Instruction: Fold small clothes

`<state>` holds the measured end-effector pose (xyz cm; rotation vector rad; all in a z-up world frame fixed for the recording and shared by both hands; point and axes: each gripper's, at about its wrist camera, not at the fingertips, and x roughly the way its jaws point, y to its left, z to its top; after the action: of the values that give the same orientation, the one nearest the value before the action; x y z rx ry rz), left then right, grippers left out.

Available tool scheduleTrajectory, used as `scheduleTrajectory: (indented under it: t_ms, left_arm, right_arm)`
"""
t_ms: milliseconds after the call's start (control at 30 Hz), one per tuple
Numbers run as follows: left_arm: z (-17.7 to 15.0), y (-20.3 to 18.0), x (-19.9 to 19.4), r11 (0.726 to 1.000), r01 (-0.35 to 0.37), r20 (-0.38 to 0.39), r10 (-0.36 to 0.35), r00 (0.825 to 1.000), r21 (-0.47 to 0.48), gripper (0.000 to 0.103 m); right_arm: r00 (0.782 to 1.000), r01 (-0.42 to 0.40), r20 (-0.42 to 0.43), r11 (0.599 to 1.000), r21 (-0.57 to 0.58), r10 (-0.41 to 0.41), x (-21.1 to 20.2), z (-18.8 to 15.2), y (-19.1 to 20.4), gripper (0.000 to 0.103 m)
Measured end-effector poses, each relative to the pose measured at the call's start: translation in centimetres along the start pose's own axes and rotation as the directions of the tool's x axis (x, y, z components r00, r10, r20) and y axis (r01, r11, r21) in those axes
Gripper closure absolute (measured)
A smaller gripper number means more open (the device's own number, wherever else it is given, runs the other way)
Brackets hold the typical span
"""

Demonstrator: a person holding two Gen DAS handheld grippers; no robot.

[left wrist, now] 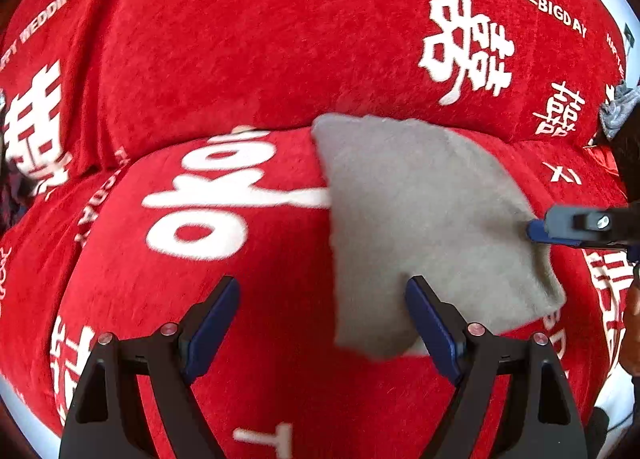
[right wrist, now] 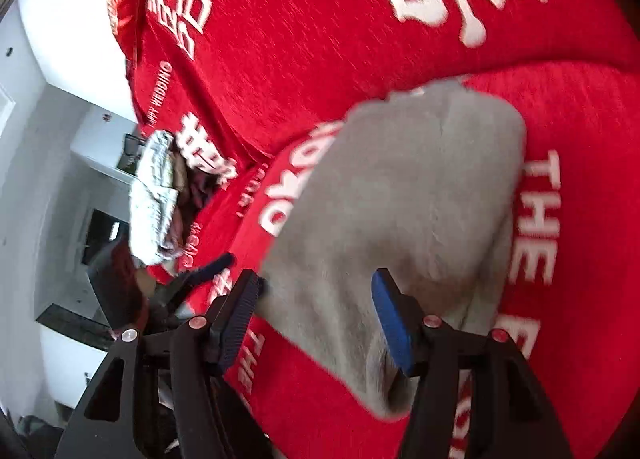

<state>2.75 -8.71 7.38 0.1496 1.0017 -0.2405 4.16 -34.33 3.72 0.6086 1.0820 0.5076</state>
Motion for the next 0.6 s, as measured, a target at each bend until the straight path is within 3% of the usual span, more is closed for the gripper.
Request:
scheduleTrajectory:
  t_ms: [67,133,200,267,433,533,600]
  left_arm:
    - [-0.9,1.1,-0.5,1.0,-0.026,-0.002,0.026,1.0,-0.008,0.017]
    - [-1.9,1.8,-0.8,1.0,-0.017,-0.008,0.017,1.0,-0.011,0.017]
    - [-2.9,1.6,-1.2,1.0,-0.014,-0.01,0.014,1.0,0.011,0.017]
    - [-3.6,0.7,-1.0,0.999,-0.016,-0.017,0.017,1.0,0.048,0.017]
    - [-3.1,-1.8,0.4,0.996,-0.018,-0.008,0.019,1.0,0.09,0.017]
    - [-2.5,-3.0,1.8,0.993,-0.036,-0.013,0.038,0.999,0.111,0.017]
    - [-2.3,-2.4,2.4,0.991,-0.104,-0.002,0.105,0.994,0.083,0.017]
  right_arm:
    - [0.999,0.04,0.017,0.997,0.068,-0.041,-0.3,-0.5,-1.5,0.057]
    - [0.997,0.035,0.06,0.995,0.095,-0.041,-1.5,-1.1,-1.7,0.061]
    - [0.992,0.074,0.102,0.996,0.051,-0.079,-2.5,-1.8,-0.4,0.057]
    - [0.984,0.126,0.123,0.992,0.0,-0.125,-3.1,-2.8,1.1,0.04]
    - [0.975,0.207,0.091,0.978,-0.028,-0.204,-2.3,-4.9,1.5,0.038]
    - [0.977,0.203,0.069,0.979,-0.021,-0.201,-1.3,-5.6,0.8,0.04]
    - [0.97,0.24,0.066,0.968,-0.071,-0.236,-0.6,-5.9,1.0,0.088]
